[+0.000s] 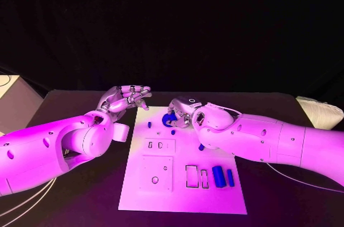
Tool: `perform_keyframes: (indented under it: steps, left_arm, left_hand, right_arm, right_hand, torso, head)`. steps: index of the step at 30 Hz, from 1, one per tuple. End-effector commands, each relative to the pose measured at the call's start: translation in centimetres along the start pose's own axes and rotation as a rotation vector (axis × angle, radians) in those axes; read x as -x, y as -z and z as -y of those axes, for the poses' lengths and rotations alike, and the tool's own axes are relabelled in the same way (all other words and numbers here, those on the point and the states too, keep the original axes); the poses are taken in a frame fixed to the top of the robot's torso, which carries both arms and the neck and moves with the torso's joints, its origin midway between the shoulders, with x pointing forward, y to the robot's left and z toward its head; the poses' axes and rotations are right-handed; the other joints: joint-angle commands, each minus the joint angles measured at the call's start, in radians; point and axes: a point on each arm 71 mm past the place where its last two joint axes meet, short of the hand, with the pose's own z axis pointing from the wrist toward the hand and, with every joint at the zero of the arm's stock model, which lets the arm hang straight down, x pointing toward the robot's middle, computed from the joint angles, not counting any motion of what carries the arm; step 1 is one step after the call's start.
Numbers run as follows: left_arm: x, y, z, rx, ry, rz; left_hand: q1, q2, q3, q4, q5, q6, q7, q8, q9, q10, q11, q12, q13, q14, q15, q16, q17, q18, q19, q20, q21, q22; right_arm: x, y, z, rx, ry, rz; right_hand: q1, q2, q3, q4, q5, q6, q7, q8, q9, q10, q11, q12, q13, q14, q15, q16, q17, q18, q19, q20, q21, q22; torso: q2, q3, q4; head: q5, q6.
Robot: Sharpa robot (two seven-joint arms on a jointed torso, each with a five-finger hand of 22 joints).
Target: Assemble the parts on the task board
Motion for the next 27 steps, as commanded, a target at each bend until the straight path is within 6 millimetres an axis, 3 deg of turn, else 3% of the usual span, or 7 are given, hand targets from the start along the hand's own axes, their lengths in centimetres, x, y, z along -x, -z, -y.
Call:
perform_keyframes:
  steps: [1, 7, 27]
  left_arm:
    - [-0.3, -0.1, 0.1, -0.006, 0.010, -0.018]
    - [-0.2, -0.1, 0.1, -0.005, 0.009, -0.017]
    - [-0.1, -0.1, 0.1, -0.004, 0.008, -0.015]
  left_hand:
    - [-0.003, 0.010, 0.004, 0.000, 0.004, 0.003, 0.002, -0.001, 0.001, 0.002, 0.005, -0.001, 0.001, -0.007, 0.001, 0.005, 0.001, 0.020, -0.009, 0.001, 0.003, 0.001]
    - [-0.003, 0.011, 0.006, -0.003, 0.004, 0.003, 0.003, -0.001, 0.001, 0.002, 0.006, -0.002, 0.001, -0.008, 0.002, 0.006, 0.002, 0.020, -0.013, 0.001, 0.008, 0.004]
    - [-0.004, 0.010, 0.007, -0.004, 0.004, 0.002, 0.003, -0.001, 0.002, 0.002, 0.006, -0.002, 0.001, -0.009, 0.002, 0.006, 0.003, 0.020, -0.014, 0.001, 0.009, 0.005]
  right_arm:
    - [-0.4, 0.1, 0.0, -0.001, -0.006, -0.031]
    - [-0.4, 0.1, 0.3, -0.013, -0.006, -0.037]
    - [-0.6, 0.5, 1.2, -0.035, -0.016, -0.079]
  right_hand:
    - [-0.015, -0.002, -0.009, 0.000, -0.005, -0.006, 0.000, -0.006, -0.003, 0.064, 0.006, -0.006, 0.222, 0.099, 0.007, 0.005, 0.233, -0.018, 0.067, 0.005, 0.000, 0.199]
    - [-0.056, 0.012, -0.036, 0.002, -0.017, -0.015, 0.003, -0.009, -0.005, 0.059, 0.008, -0.012, 0.217, 0.099, 0.009, 0.005, 0.233, -0.018, 0.066, 0.006, -0.001, 0.198]
    - [-0.059, 0.017, -0.038, -0.001, 0.001, -0.014, 0.003, -0.007, -0.004, 0.061, 0.008, -0.010, 0.219, 0.100, 0.009, 0.006, 0.237, -0.018, 0.068, 0.007, 0.001, 0.200]
  torso:
    - [-0.001, -0.0003, -0.0009]
    - [0.000, 0.0000, -0.0009]
    - [0.000, -0.0001, -0.0008]
  head:
    - [0.001, -0.003]
    - [-0.002, -0.003]
    - [-0.005, -0.001]
